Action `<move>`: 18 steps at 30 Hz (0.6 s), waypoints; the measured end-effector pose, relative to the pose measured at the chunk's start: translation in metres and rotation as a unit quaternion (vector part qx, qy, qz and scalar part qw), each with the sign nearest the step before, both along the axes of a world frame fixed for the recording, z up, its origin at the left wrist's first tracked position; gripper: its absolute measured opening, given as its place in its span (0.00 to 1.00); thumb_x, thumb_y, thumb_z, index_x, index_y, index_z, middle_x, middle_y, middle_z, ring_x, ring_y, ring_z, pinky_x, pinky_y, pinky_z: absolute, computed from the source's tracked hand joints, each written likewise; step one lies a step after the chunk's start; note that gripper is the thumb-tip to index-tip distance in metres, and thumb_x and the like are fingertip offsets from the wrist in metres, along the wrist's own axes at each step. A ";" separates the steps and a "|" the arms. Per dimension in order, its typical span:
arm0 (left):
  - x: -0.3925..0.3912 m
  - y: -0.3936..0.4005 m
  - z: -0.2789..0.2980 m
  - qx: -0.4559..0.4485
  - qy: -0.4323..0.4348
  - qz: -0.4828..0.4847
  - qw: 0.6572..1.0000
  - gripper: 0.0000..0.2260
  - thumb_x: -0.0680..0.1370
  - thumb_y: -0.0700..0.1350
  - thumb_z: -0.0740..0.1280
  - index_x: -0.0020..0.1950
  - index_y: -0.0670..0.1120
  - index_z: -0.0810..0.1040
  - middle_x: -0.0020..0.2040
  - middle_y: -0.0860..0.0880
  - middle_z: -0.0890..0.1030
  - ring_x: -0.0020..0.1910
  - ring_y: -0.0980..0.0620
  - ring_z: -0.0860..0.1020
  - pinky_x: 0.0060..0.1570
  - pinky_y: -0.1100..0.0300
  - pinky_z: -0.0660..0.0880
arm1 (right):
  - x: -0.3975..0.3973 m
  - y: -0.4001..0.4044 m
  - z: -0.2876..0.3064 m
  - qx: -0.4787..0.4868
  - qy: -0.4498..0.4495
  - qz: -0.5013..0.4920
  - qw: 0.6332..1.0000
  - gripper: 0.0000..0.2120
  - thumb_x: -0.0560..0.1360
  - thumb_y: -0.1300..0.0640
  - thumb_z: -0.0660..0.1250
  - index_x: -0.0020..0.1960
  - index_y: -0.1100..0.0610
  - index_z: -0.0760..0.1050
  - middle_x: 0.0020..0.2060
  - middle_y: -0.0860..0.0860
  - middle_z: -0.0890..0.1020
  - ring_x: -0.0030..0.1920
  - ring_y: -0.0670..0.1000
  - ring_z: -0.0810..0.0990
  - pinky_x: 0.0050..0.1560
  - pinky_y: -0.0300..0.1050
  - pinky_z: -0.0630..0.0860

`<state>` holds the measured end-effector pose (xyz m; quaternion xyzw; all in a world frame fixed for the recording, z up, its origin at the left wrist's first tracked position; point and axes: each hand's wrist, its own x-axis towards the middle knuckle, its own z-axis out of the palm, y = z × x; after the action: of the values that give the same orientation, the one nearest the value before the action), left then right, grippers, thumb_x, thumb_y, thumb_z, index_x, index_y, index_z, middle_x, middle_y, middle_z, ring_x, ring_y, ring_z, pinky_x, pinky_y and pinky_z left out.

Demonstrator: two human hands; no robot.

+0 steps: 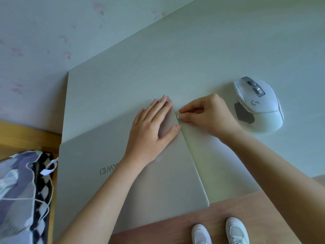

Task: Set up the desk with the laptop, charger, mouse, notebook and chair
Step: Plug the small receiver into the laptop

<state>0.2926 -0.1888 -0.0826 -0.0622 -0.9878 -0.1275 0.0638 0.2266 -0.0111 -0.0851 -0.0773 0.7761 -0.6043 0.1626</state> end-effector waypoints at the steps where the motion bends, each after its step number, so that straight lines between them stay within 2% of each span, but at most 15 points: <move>1: 0.000 0.000 0.000 0.000 0.000 0.000 1.000 0.29 0.78 0.61 0.56 0.76 0.50 0.64 0.77 0.54 0.61 0.77 0.56 0.56 0.72 0.47 0.60 | -0.001 -0.001 0.000 0.003 0.003 0.001 1.000 0.07 0.69 0.64 0.74 0.46 0.58 0.84 0.36 0.53 0.86 0.36 0.45 0.84 0.47 0.36 0.80; 10: 0.000 0.002 0.001 0.002 0.000 0.000 1.000 0.28 0.78 0.60 0.57 0.76 0.50 0.64 0.77 0.54 0.61 0.77 0.56 0.56 0.72 0.48 0.60 | -0.003 0.006 0.007 0.017 -0.025 0.056 0.998 0.06 0.69 0.66 0.73 0.45 0.60 0.84 0.37 0.57 0.86 0.37 0.49 0.84 0.48 0.39 0.80; 14: 0.000 0.002 0.000 0.012 -0.001 0.005 1.000 0.25 0.79 0.55 0.56 0.76 0.50 0.64 0.77 0.55 0.61 0.77 0.56 0.56 0.71 0.46 0.61 | 0.001 0.010 0.007 0.030 -0.021 0.080 0.996 0.05 0.69 0.65 0.73 0.44 0.60 0.84 0.35 0.56 0.86 0.39 0.51 0.85 0.50 0.46 0.81; 18: -0.001 0.001 -0.002 0.016 0.003 0.009 1.000 0.24 0.80 0.53 0.54 0.75 0.50 0.65 0.77 0.54 0.62 0.76 0.56 0.57 0.71 0.45 0.62 | 0.003 0.010 0.006 0.017 -0.038 0.068 0.997 0.05 0.69 0.66 0.74 0.43 0.59 0.84 0.35 0.56 0.86 0.36 0.48 0.85 0.47 0.40 0.81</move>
<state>0.2919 -0.1875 -0.0846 -0.0531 -0.9859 -0.1424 0.0693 0.2292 -0.0012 -0.0795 -0.1047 0.7723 -0.5812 0.2341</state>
